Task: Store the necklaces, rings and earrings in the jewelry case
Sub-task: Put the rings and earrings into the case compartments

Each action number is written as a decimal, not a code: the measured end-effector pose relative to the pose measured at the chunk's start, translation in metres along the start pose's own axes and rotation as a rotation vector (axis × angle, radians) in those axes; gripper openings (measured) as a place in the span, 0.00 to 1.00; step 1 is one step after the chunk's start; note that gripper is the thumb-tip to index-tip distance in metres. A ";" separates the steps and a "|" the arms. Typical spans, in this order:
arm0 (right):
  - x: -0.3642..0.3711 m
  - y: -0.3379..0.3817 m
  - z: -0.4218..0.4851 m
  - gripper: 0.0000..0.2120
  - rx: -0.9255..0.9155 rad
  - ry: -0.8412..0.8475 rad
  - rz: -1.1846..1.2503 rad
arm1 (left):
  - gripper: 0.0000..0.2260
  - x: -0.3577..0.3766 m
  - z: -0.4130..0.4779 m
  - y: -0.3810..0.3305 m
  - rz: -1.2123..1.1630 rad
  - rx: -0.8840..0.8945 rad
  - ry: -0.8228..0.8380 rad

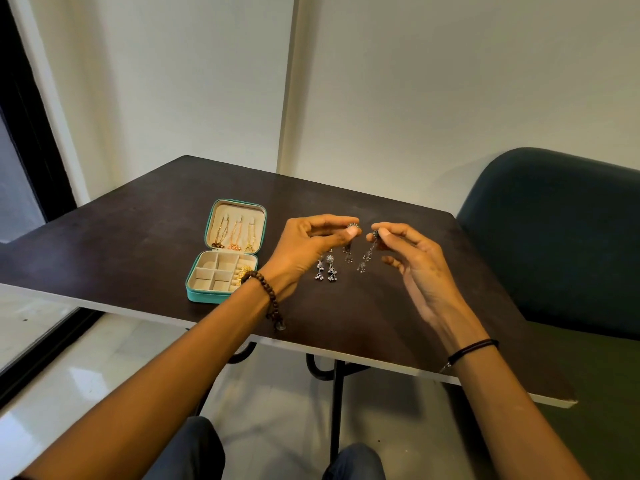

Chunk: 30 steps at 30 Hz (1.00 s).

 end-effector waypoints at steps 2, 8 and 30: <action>0.004 0.001 0.002 0.08 -0.002 0.006 -0.003 | 0.12 -0.006 0.001 -0.003 -0.005 0.006 -0.007; 0.020 0.004 0.010 0.10 -0.008 0.038 0.007 | 0.11 -0.024 -0.001 -0.014 0.026 0.005 -0.035; 0.060 0.014 0.031 0.06 0.154 0.154 0.168 | 0.07 -0.069 -0.008 -0.028 0.112 -0.116 -0.122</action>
Point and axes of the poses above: each hand's wrist, its own z-axis towards the middle knuckle, its own x-axis out of the palm, y = z × x, the point moved 2 cm from there along z, towards the middle knuckle, and after that the axes turned 6 degrees about y, right-handed, at the moved point
